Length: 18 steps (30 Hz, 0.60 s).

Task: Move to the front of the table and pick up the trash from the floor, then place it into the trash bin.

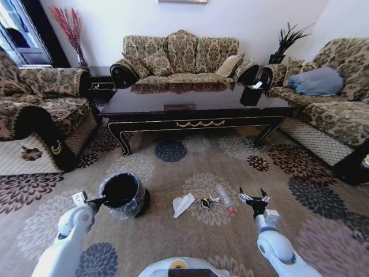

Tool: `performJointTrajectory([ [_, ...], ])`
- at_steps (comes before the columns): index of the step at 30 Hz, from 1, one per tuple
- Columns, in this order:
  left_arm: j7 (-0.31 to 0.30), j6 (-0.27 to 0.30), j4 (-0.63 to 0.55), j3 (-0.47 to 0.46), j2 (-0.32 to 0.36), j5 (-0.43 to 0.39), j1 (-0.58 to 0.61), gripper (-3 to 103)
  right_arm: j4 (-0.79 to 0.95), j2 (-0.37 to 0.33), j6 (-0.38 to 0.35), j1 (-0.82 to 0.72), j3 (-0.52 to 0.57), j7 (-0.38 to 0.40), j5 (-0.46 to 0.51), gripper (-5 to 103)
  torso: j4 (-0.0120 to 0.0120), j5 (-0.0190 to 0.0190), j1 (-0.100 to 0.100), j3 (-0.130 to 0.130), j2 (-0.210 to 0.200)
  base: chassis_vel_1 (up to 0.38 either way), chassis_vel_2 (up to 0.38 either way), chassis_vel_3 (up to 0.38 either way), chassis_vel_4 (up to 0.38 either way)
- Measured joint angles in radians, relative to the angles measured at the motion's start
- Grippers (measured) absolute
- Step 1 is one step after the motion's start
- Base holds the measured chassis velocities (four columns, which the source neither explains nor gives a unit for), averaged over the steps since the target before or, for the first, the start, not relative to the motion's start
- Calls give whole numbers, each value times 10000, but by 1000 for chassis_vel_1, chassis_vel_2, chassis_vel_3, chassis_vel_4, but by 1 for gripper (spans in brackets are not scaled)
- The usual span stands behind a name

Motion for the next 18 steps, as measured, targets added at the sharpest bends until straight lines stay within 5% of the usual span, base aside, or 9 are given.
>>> performJointTrajectory([
  [8, -245, 152, -1352, -236, 324, -308, 644, 2, -635, -63, -725, 727, -526, -84, 1337, 100, 3, 2, 0, 0, 0, 0, 0, 0, 0],
  [12, -271, 141, -1834, -332, 364, -310, 1057, 2, -1093, -240, -967, 979, -865, -987, 1802, 100, -5, -1, 0, -1, 0, 0, 0, 0, 0],
  [18, -350, 132, -2110, -478, 316, -147, 1494, 2, -2263, -540, -1177, 1721, -1600, -1739, 1186, 100, 0, 1, 0, 0, 0, 0, 0, 0, 0],
])
